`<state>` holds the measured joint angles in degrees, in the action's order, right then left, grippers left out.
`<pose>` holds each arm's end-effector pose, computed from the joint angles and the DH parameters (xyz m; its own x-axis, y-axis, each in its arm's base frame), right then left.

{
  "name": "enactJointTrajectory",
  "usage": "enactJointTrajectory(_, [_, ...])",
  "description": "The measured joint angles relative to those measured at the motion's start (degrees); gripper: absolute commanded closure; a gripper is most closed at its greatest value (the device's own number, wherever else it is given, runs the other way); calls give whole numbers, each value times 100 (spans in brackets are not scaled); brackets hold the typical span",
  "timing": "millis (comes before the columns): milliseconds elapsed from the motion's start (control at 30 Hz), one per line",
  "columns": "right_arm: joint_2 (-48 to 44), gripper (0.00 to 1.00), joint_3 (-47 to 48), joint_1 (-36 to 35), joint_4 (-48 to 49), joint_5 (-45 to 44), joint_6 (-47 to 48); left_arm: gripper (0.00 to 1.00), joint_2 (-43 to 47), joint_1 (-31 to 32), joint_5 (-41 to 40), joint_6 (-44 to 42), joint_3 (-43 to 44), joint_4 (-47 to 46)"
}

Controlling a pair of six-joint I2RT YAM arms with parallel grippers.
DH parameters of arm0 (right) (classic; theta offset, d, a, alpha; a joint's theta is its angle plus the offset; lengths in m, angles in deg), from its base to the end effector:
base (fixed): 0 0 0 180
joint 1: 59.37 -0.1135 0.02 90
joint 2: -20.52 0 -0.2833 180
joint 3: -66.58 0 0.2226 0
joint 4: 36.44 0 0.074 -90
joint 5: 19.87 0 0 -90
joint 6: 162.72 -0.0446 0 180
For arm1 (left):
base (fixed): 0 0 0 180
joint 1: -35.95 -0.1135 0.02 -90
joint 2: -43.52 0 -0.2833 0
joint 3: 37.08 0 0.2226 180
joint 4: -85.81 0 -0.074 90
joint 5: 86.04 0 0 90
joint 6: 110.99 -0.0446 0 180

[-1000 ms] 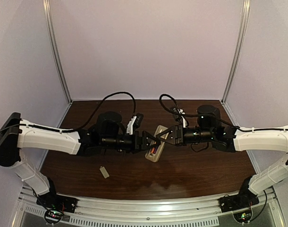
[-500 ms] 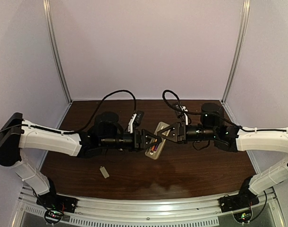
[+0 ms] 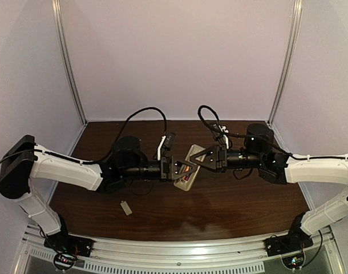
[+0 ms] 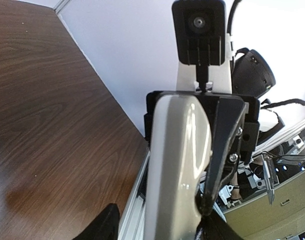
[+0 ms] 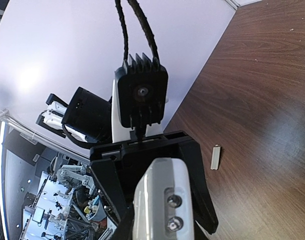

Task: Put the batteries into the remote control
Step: Load the battery into the battery compartment.

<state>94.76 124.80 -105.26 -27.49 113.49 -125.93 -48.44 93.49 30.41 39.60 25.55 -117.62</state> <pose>0.1608 0.2099 0.3116 -0.8492 -0.0394 -0.5267 -0.5280 0.0809 0.8454 0.1642 -0.2951 0.2759 -0.8923 -0.0504 -0.4486 0.4397 0.1279 -0.8890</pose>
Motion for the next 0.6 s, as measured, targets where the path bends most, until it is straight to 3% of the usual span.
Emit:
enactJointTrajectory(400, [2, 100, -55, -70, 374, 170, -184, 54, -149, -17, 431, 422, -352, -1086])
enactJointTrajectory(600, [2, 100, -55, -68, 387, 162, -146, 50, -179, -17, 564, 579, -540, -1386])
